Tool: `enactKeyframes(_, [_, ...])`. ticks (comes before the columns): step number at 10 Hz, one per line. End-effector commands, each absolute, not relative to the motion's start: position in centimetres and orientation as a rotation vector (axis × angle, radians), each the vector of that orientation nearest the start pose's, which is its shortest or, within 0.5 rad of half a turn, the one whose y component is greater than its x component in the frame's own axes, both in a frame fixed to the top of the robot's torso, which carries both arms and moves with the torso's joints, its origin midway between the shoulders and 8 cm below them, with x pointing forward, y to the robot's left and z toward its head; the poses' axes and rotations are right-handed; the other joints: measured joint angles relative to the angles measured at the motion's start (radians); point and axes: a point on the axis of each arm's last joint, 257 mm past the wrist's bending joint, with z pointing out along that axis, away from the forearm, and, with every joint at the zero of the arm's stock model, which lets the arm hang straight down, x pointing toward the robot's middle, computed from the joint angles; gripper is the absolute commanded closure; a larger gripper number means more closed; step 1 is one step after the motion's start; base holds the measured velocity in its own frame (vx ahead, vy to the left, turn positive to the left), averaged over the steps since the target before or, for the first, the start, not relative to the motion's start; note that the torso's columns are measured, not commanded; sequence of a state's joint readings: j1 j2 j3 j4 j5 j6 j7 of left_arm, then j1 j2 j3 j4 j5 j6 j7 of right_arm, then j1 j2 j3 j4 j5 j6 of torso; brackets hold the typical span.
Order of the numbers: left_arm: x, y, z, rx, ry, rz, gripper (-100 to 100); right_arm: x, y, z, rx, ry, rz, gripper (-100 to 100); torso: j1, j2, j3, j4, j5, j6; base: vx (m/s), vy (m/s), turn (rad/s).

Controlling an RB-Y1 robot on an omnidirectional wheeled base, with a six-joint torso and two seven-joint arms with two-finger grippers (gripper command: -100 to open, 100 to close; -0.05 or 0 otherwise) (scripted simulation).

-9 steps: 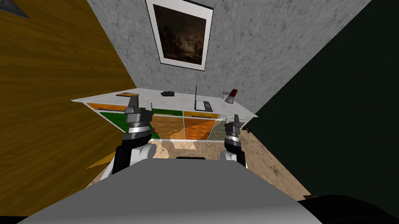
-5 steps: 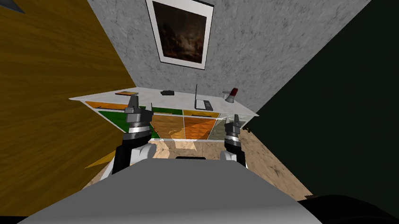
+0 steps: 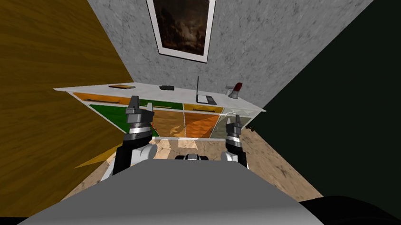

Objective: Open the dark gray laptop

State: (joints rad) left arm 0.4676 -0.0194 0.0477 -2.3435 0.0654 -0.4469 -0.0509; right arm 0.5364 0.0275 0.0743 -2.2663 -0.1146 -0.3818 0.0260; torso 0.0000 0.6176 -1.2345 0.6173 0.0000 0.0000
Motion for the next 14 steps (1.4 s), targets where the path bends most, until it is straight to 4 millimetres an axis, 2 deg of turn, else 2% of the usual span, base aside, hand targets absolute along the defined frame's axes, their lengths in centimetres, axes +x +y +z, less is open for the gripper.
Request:
enactKeyframes(1, [33.7,29.9,5.4,-0.654,0.539,-1.271,0,36.4,-27.6,-2.3,0.861,0.694,1.349,-100,0.0,0.074,-0.148,0.074,0.0,0.0,0.011,0.012,0.016])
enactKeyframes(2, [33.7,29.9,5.3,-0.655,0.539,-1.271,0,36.4,-27.8,-2.7,0.846,0.733,1.324,-100,0.0,0.107,-0.217,0.107,0.0,0.0,0.019,0.026,0.028])
enactKeyframes(5, [33.7,29.9,5.3,-0.655,0.539,-1.271,0,36.5,-29.4,-4.3,0.806,0.863,1.199,-100,0.001,0.119,-0.242,0.12,0.0,0.0,0.032,0.045,0.04])
enactKeyframes(10, [33.7,29.9,5.3,-0.655,0.539,-1.271,0,35.9,-35.0,-6.9,0.739,1.078,0.87,-100,0.001,0.12,-0.242,0.121,0.0,0.0,0.062,0.069,0.063])
enactKeyframes(11, [33.7,29.9,5.3,-0.655,0.539,-1.271,0,35.9,-35.2,-6.9,0.742,1.079,0.865,-100,0.002,0.12,-0.242,0.121,0.0,0.0,0.056,0.057,0.019])
enactKeyframes(13, [33.7,29.9,5.3,-0.655,0.539,-1.271,0,35.3,-38.1,-7.7,0.714,1.16,0.707,-100,-0.002,0.121,-0.241,0.121,-0.001,0.0,0.06,0.048,0.066])
enactKeyframes(14, [33.7,29.9,5.3,-0.655,0.539,-1.271,0,35.2,-38.3,-7.6,0.713,1.158,0.7,-100,0.0,0.12,-0.242,0.121,0.0,0.0,0.056,0.047,0.032])
